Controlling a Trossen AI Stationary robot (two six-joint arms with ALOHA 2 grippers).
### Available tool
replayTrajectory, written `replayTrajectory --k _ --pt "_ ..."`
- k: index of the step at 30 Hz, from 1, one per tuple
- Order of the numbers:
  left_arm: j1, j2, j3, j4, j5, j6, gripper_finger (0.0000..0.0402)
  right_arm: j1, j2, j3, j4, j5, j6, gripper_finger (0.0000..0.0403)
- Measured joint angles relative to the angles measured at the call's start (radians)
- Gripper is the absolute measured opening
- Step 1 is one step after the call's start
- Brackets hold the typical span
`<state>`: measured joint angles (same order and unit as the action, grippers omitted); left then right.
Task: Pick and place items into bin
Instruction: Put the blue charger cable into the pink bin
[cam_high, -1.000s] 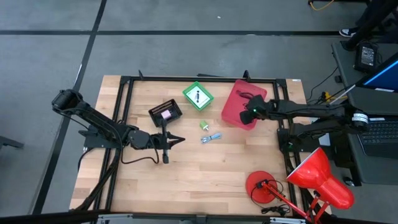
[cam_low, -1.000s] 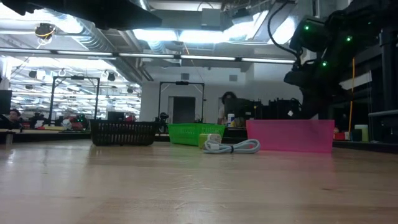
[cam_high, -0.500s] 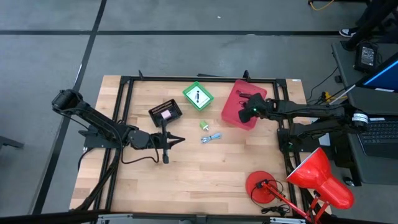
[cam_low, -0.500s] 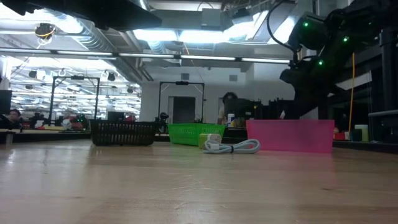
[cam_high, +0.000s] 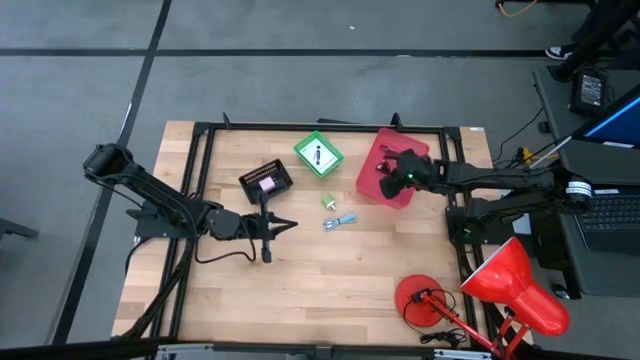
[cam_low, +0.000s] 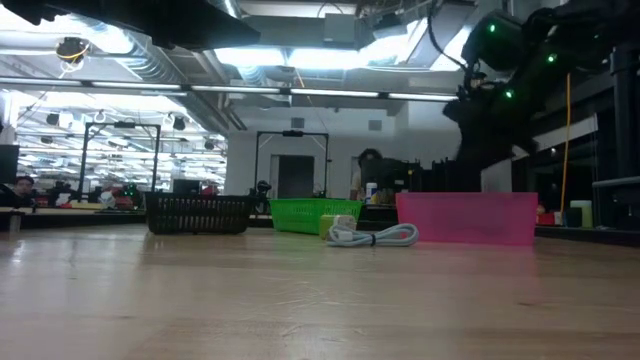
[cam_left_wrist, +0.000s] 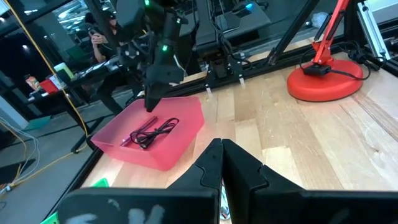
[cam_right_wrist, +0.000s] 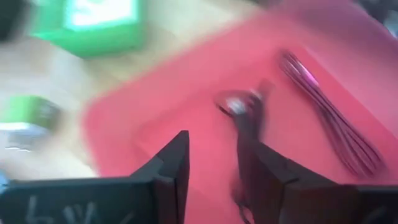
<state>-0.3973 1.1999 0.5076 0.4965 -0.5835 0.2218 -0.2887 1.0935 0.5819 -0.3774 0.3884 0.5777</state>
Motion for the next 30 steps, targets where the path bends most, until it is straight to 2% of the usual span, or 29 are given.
replayTrajectory --k 8,12,17,23,30 --pt "0.0 0.0 0.0 0.0 0.0 -0.003 0.0003 0.098 0.0 0.0 0.326 -0.074 -0.193 0.0009" --pt "0.0 0.0 0.0 0.0 0.0 -0.02 0.0003 0.168 0.007 0.0 0.429 -0.115 -0.204 0.001" --pt "0.0 0.0 0.0 0.0 0.0 -0.028 0.0003 0.289 0.058 0.0 0.53 -0.131 -0.302 0.0003" --pt "0.0 0.0 0.0 -0.013 0.013 -0.066 0.0003 0.408 0.181 0.0 0.706 -0.131 -0.4 0.0001" --pt "0.0 0.0 0.0 -0.049 0.041 -0.106 0.0003 0.47 0.327 0.0 0.753 -0.165 -0.426 0.0"
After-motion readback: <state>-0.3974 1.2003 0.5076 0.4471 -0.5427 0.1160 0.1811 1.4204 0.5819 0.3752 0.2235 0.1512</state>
